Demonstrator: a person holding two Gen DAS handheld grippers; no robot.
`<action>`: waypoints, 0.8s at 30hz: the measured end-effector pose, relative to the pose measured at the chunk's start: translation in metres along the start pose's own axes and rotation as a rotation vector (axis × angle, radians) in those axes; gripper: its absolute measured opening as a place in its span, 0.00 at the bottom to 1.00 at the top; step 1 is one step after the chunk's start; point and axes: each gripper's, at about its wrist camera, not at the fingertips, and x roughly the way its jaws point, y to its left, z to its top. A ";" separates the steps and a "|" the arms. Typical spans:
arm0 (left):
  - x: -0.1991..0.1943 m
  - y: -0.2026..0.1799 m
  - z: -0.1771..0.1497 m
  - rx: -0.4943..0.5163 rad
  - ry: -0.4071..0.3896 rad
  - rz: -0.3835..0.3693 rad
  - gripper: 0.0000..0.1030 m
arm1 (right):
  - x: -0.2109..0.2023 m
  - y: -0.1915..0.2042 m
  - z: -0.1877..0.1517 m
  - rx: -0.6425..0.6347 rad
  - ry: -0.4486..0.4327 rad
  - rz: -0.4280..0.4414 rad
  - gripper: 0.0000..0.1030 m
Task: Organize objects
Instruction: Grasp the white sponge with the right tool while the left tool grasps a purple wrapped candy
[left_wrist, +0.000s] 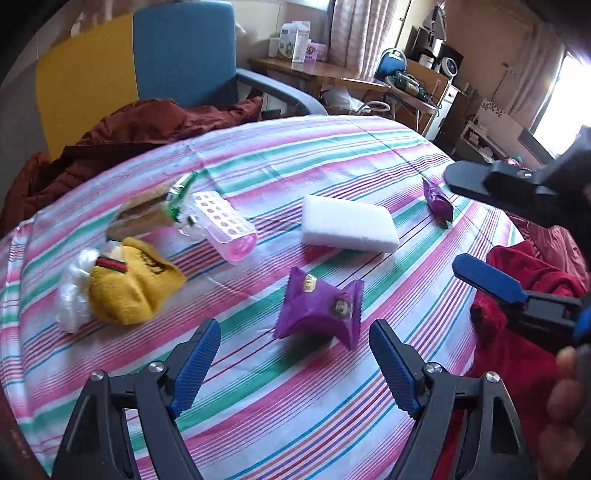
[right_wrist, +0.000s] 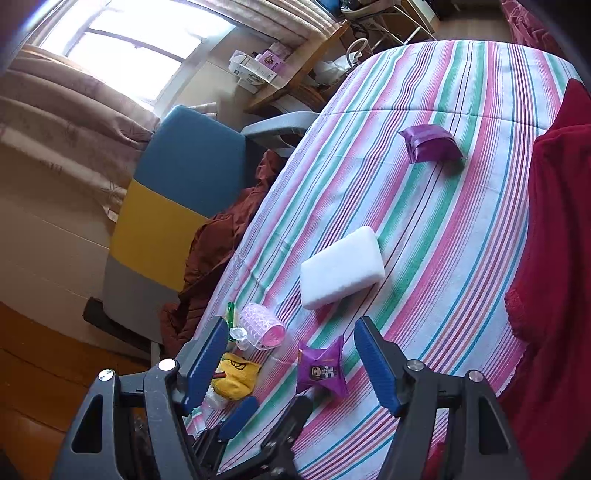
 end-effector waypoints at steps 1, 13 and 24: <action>0.005 0.001 0.002 -0.034 0.015 -0.010 0.81 | -0.001 0.001 0.000 -0.007 -0.004 0.001 0.70; 0.047 0.006 0.017 -0.171 0.099 -0.020 0.45 | 0.002 0.004 -0.002 -0.041 0.016 0.002 0.71; -0.002 0.023 -0.052 0.035 0.051 -0.002 0.38 | 0.022 0.006 -0.010 -0.066 0.119 -0.044 0.71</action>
